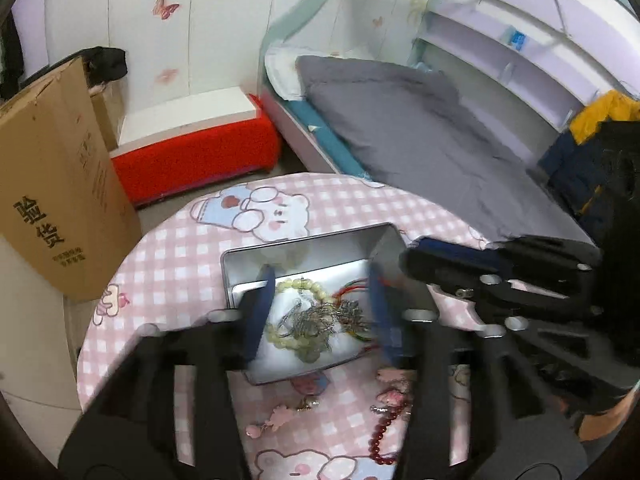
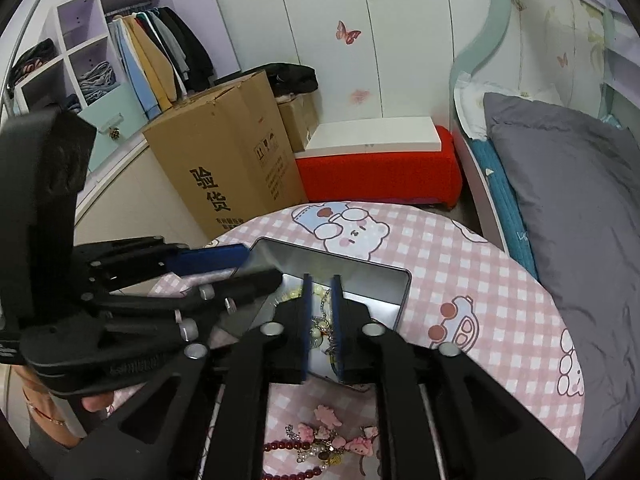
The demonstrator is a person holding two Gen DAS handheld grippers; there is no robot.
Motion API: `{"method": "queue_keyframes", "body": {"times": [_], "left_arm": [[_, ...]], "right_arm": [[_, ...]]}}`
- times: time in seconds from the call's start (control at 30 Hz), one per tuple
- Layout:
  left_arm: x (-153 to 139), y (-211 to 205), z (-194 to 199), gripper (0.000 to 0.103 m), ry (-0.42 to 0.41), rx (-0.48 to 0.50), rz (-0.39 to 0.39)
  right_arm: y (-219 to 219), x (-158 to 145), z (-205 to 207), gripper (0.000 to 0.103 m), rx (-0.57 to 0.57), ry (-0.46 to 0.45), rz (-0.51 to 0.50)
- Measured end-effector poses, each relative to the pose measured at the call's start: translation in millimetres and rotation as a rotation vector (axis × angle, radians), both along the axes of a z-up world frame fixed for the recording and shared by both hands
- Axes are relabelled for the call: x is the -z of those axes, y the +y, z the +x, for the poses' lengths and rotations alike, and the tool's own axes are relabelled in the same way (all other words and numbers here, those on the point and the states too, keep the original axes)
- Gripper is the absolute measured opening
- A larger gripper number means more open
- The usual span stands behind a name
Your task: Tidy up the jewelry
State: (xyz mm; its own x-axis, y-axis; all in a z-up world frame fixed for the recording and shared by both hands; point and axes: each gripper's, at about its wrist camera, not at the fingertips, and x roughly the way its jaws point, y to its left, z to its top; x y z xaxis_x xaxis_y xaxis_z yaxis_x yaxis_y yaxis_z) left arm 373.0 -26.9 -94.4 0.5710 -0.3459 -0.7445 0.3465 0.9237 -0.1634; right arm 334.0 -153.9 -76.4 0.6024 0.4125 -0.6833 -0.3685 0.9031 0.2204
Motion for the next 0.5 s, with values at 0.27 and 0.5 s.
{"method": "queue_keyframes", "body": {"times": [0.27, 0.5], "left_arm": [[-9, 13, -29, 0.059, -0.034, 0.001, -0.017], [4, 31, -70, 0.059, -0.038, -0.008, 0.005]], "right_arm": [[-12, -11, -25, 0.018, 0.01, -0.028, -0.001], [-15, 0, -67, 0.023, 0.008, -0.014, -0.023]]}}
